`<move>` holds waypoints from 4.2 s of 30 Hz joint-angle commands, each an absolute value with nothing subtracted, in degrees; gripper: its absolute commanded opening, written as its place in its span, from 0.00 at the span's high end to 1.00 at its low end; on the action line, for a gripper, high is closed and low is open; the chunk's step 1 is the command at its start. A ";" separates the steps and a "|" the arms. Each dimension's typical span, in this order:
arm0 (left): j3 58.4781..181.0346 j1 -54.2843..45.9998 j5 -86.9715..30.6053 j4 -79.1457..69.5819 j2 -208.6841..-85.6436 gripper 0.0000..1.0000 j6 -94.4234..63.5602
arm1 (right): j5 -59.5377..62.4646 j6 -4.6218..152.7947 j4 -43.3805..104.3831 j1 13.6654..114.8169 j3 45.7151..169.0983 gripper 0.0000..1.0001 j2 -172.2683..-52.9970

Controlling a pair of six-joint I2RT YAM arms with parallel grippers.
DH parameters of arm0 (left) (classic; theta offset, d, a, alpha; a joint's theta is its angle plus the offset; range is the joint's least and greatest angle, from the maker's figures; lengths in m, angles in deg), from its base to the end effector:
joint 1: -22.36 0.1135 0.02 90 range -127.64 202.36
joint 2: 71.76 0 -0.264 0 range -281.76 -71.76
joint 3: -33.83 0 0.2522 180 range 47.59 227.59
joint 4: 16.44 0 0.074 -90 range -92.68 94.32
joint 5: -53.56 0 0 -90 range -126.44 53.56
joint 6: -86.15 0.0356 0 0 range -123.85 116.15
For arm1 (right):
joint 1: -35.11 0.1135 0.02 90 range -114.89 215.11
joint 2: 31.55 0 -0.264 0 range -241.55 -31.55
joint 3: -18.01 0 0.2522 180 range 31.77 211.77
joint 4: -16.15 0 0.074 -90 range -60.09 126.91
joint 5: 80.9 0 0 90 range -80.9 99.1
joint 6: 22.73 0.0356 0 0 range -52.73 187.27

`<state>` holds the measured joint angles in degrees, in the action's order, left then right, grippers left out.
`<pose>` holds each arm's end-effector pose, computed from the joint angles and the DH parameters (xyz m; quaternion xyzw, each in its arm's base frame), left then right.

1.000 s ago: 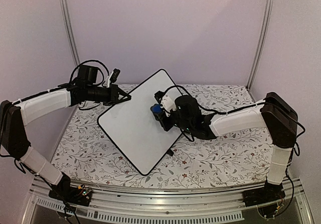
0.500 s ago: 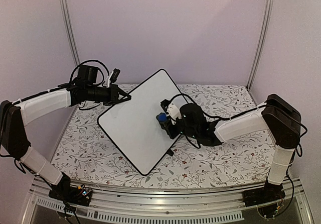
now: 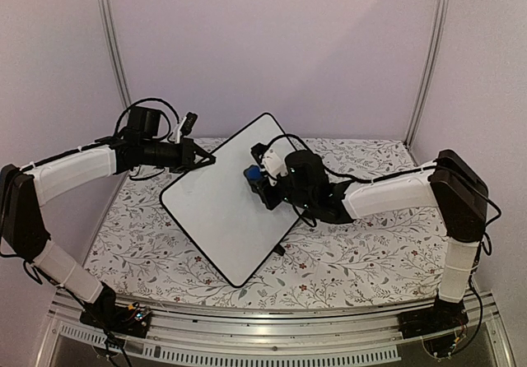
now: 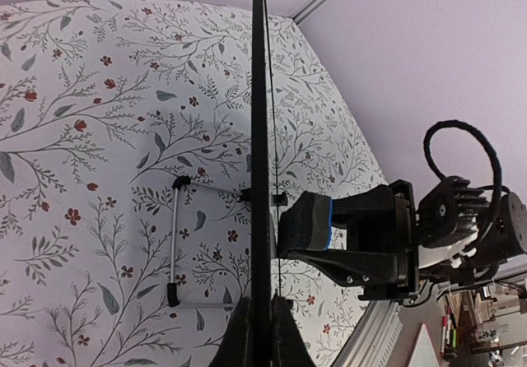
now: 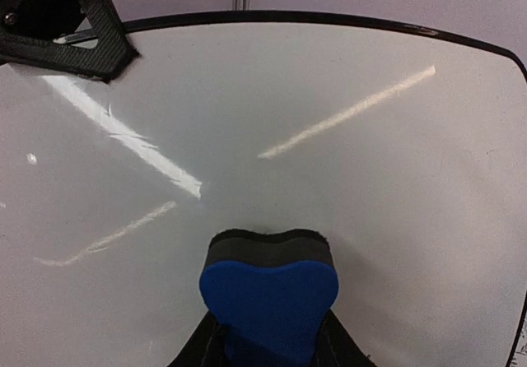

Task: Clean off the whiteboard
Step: Erase the whiteboard at the center of the board.

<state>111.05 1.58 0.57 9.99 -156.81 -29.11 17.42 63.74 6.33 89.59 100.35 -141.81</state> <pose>0.3025 -0.1377 0.2845 0.1155 0.8435 -0.4316 0.2983 0.2587 0.3536 0.2091 -0.3542 0.7268 0.1988 0.5539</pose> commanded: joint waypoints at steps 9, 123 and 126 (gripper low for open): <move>110.34 1.41 0.35 8.66 -157.37 1.00 -25.95 | 16.86 63.05 6.21 88.11 99.51 0.69 -144.00; 110.43 1.30 0.65 8.66 -157.34 1.00 -25.96 | 16.03 61.34 7.14 83.28 104.83 0.68 -145.16; 110.43 1.29 0.67 8.65 -157.43 1.00 -25.91 | 15.38 62.13 7.06 83.28 102.88 0.68 -145.24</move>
<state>111.05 1.63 0.70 9.92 -156.88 -28.98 16.66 62.08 5.83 83.47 104.13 -143.51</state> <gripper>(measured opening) 0.020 0.319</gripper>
